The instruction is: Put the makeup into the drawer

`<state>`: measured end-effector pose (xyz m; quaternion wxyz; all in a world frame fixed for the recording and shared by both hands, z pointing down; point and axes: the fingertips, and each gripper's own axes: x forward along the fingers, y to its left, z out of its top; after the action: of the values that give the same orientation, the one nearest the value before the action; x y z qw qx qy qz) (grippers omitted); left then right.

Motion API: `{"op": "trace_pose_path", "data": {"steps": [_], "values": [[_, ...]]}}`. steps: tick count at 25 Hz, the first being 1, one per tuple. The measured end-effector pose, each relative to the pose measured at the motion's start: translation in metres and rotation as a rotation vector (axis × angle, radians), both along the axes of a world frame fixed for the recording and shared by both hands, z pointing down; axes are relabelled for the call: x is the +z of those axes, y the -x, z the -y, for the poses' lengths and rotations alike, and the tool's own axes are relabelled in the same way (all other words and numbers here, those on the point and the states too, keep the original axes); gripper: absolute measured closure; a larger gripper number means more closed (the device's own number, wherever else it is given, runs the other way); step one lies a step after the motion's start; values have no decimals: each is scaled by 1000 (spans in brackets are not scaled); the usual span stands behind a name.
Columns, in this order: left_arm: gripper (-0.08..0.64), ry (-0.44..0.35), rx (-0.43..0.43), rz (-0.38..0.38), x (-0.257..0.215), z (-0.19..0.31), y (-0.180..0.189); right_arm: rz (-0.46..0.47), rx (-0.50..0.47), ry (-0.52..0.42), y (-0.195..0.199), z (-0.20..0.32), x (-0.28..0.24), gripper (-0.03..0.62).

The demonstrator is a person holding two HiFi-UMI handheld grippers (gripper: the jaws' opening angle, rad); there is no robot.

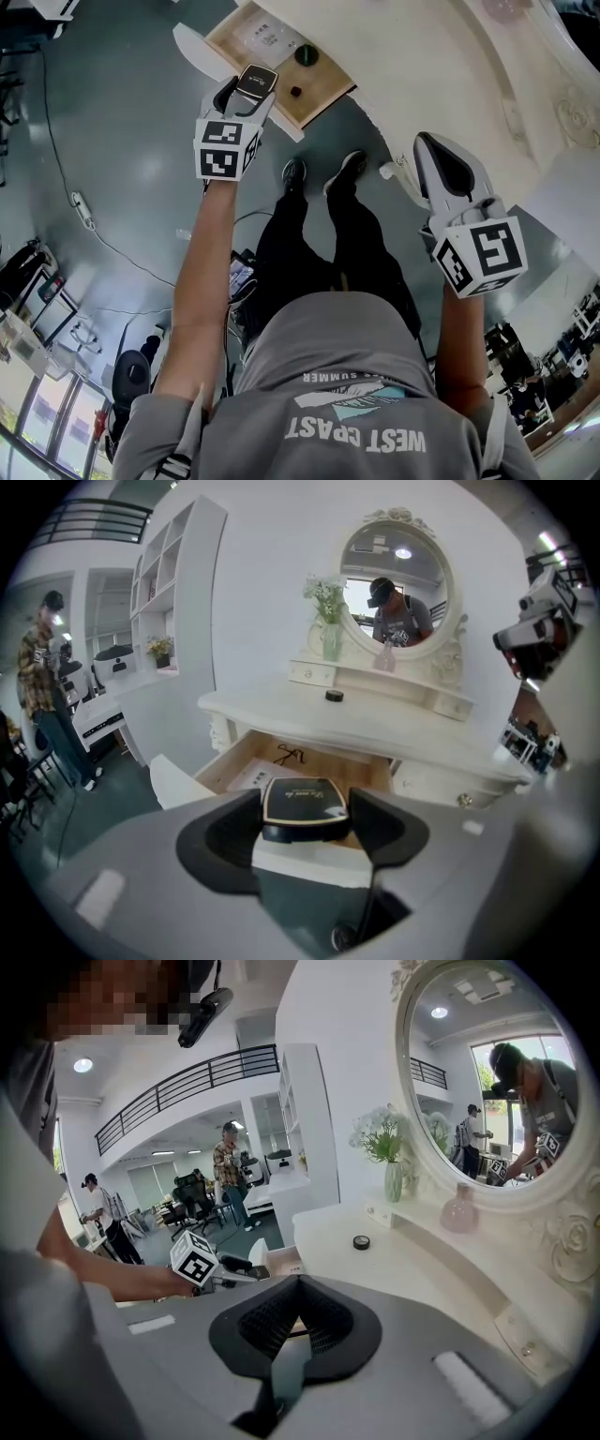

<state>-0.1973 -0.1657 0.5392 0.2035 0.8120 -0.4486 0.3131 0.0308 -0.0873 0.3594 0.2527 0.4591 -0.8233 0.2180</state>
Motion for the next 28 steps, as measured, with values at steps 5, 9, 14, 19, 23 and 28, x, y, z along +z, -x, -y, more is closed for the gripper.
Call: {"op": "trace_pose_path", "data": {"steps": [5,9,14,19,23,28], "values": [[268,7,-6,2,6,-1,1,-5,-1,14,-1,-5,5,591],[268,9,-10,5,9,1,1,-5,-1,20,-2,-7,8,591],[268,13,-7,8,13,4,-3,-1,5,24,-4,-7,12,591],[268,19,3,22,19,10,-8,1,10,33,-8,-3,15,591],[268,22,25,58,25,13,-11,1,16,42,-11,-1,19,591],[268,19,74,116,30,20,-18,4,20,49,-15,2,23,591]]}}
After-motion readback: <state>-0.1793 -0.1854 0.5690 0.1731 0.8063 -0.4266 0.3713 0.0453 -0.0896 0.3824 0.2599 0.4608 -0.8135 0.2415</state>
